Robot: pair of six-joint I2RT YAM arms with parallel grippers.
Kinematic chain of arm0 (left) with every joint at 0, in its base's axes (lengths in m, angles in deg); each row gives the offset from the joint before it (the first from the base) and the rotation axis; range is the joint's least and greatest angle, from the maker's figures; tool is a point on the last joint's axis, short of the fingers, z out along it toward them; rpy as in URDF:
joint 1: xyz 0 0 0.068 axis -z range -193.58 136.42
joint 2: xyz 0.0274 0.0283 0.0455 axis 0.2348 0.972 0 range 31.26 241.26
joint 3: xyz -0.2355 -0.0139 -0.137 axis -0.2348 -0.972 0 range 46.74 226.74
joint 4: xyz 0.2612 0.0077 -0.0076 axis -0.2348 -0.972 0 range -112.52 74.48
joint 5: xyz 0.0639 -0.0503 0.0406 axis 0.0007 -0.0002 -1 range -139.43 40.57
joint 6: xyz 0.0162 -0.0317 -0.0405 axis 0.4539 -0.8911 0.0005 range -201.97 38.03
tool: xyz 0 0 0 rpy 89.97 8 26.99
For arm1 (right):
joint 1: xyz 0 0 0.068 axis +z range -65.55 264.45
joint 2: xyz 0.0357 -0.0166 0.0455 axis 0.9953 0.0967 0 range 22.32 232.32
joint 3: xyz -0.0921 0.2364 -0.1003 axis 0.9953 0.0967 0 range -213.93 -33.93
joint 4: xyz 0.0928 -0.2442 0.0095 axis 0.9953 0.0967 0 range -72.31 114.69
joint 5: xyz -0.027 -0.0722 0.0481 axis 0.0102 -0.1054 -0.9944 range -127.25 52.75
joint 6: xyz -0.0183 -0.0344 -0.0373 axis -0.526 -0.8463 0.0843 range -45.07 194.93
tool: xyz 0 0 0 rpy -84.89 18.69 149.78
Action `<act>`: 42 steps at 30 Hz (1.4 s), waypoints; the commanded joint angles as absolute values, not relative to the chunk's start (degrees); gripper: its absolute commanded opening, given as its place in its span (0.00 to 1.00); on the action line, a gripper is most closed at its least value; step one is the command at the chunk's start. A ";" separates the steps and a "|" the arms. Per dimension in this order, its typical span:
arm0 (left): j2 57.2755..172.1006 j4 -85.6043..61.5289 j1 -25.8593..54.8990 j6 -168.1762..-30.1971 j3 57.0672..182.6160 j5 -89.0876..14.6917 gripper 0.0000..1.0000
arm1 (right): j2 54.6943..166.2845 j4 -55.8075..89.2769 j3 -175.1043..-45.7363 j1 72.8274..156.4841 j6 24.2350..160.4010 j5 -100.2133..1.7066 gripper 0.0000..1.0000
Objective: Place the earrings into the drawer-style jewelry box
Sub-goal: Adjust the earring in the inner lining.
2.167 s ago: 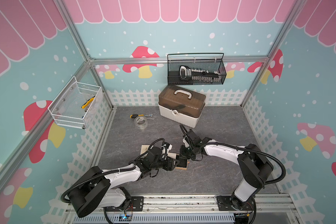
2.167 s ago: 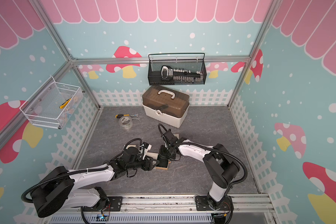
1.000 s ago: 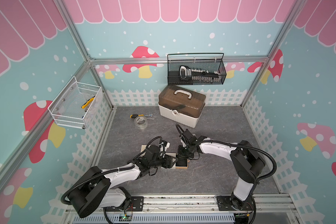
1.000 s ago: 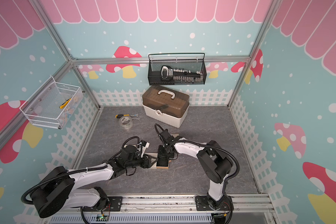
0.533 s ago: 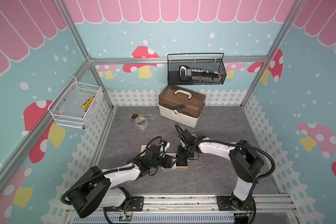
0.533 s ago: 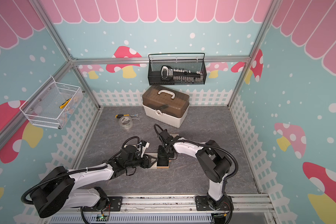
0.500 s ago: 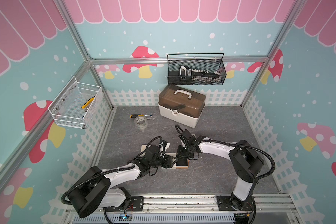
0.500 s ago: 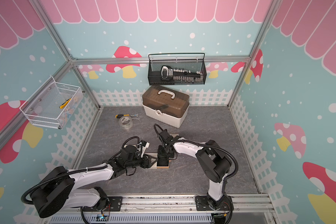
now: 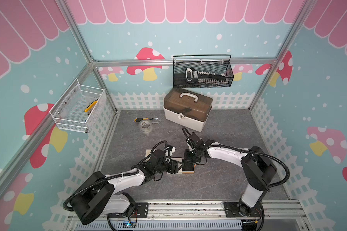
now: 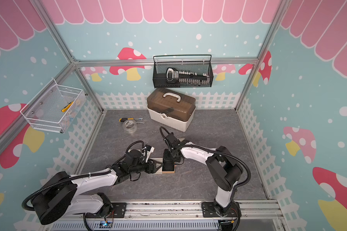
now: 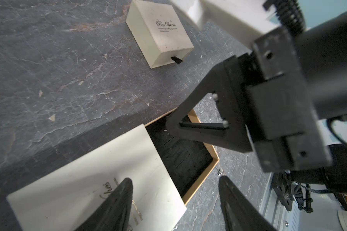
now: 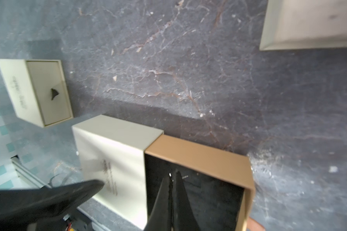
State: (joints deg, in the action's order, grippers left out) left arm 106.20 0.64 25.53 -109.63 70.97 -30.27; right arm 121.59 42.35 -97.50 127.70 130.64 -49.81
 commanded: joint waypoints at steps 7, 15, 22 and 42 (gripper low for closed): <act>105.84 0.39 27.67 -107.82 71.45 -30.85 0.69 | 117.82 36.94 -92.10 127.17 135.65 -55.41 0.00; 106.47 -1.11 28.43 -107.21 72.27 -32.63 0.69 | 119.35 34.05 -90.63 126.41 136.90 -57.12 0.00; 106.69 -2.19 28.49 -107.13 72.58 -33.92 0.69 | 120.74 33.81 -91.04 126.07 136.90 -56.78 0.00; 108.70 -4.62 28.34 -107.19 73.97 -36.24 0.68 | 121.66 33.51 -89.06 125.60 137.68 -55.69 0.00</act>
State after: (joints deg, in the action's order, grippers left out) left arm 107.97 -3.27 28.24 -108.29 72.80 -35.34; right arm 121.48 33.50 -90.09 126.01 136.45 -56.50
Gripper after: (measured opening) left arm 0.681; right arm 0.047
